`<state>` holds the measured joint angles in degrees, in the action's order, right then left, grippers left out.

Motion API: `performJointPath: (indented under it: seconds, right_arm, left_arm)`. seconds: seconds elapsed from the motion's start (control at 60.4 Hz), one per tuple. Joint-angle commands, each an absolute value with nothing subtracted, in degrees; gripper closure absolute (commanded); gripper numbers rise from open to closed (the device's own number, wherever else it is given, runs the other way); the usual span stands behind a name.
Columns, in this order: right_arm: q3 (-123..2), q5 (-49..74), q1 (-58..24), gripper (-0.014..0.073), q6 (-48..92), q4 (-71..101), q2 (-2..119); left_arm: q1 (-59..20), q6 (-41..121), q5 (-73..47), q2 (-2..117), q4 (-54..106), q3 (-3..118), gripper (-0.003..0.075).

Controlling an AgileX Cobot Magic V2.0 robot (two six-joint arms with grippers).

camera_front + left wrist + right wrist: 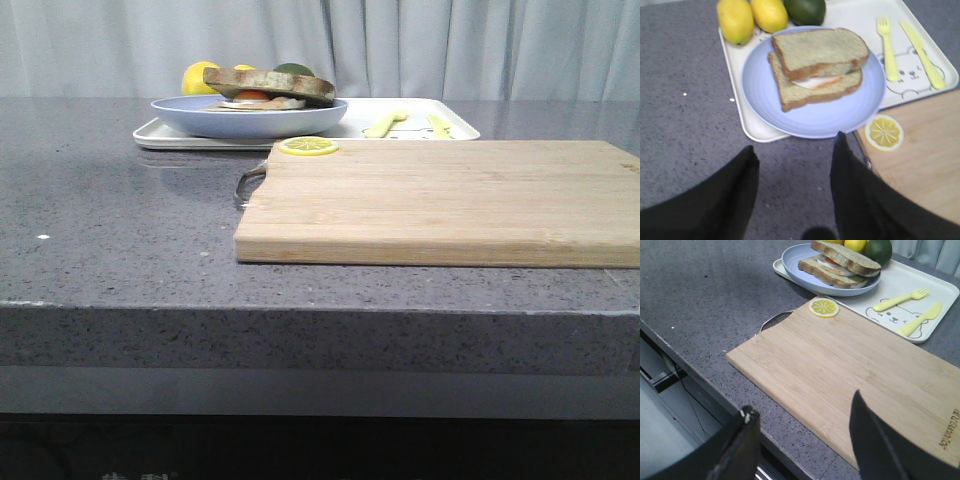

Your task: Place bread and move sandwich to tray

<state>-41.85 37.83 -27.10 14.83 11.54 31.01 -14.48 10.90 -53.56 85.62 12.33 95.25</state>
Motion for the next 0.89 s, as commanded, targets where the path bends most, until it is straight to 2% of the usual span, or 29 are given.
performJointPath:
  seconds: [0.0,0.149,0.496,0.877]
  right_arm:
    - [-43.39,33.15,-26.94,0.0172,15.48,12.13,31.23]
    - [-43.39,33.15,-26.94,0.0172,15.48,12.13,31.23]
    - [-43.39,33.15,-26.94,0.0172,15.48,12.13,31.23]
    - [-43.39,33.14,-26.94,0.0172,15.48,12.76,31.23]
  left_arm:
    - [-18.13,10.85,-48.45,79.32,10.71,92.04,0.0382]
    - [-21.53,10.74,-45.81,71.35,9.1,82.22,0.0382]
    - [-21.91,10.74,-44.79,48.79,8.29,58.99,0.0382]
    - [-21.91,10.85,-43.17,28.59,7.76,43.27,0.0382]
